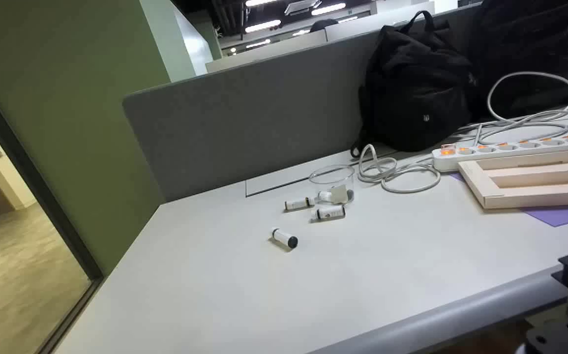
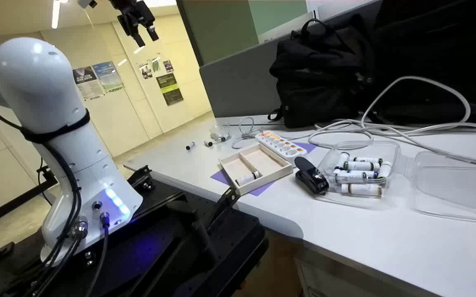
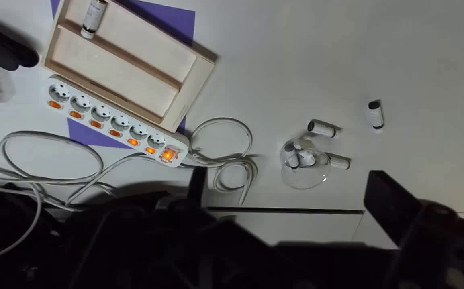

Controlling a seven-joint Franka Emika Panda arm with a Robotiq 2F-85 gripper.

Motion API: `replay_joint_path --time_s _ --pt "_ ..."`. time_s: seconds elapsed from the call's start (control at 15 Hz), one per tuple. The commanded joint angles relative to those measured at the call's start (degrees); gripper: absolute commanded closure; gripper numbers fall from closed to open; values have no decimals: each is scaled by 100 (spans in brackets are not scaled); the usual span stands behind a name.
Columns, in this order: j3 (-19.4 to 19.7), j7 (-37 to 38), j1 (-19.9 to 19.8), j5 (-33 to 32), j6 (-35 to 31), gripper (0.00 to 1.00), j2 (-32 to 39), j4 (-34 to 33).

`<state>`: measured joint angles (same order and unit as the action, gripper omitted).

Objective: Turn on the third last switch to the right

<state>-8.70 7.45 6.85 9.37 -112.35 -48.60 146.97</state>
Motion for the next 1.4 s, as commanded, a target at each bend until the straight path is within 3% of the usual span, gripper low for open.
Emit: replay_joint_path --time_s 0.0,0.53,0.8,1.07,1.27,1.33 --pt "6 3 4 -7 8 0 6 -9" --pt "6 3 4 -7 8 0 2 -9" --pt "310 147 -806 -477 -1632 0 360 299" --pt "714 345 -1652 -694 -3195 0 1491 423" --pt "1129 320 -2007 -585 -3481 0 2486 68" --pt "1049 117 -1842 -655 -3422 0 1831 473"
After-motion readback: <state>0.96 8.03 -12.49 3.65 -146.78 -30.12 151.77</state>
